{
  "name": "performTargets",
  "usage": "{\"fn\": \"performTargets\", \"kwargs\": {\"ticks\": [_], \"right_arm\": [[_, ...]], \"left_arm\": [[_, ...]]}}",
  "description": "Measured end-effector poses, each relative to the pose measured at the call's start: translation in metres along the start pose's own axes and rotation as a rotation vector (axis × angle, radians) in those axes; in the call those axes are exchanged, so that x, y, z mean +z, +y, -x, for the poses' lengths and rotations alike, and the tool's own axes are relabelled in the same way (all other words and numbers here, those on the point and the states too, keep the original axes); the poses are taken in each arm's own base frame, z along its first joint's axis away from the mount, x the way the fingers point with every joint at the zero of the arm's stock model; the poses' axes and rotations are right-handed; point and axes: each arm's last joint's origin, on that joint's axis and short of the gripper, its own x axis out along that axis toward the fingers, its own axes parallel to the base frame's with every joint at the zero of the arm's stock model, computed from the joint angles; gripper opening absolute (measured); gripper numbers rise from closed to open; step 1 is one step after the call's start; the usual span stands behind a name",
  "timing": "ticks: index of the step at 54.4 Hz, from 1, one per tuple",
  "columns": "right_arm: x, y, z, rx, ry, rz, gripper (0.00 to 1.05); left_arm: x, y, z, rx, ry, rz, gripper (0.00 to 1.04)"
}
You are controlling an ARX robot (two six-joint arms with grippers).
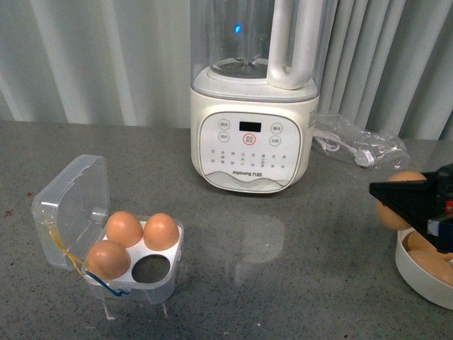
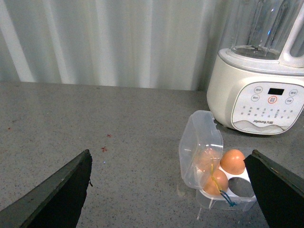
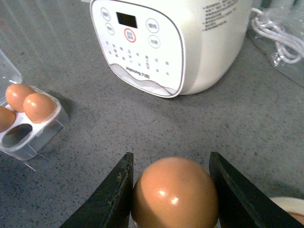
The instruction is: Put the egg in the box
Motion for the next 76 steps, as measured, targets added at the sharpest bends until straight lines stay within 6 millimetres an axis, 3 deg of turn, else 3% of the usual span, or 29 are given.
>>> {"fn": "performTargets", "kwargs": {"ticks": [42,76], "right_arm": [[-0.003,0.091,-0.093,0.278,0.075,-0.073,0.41],[-0.017,0.138,-0.134,0.35,0.11,-0.118,0.41]], "left_arm": [[0.0,0.0,0.0,0.0,0.0,0.0,0.98],[0.0,0.0,0.0,0.0,0.0,0.0,0.98]]}}
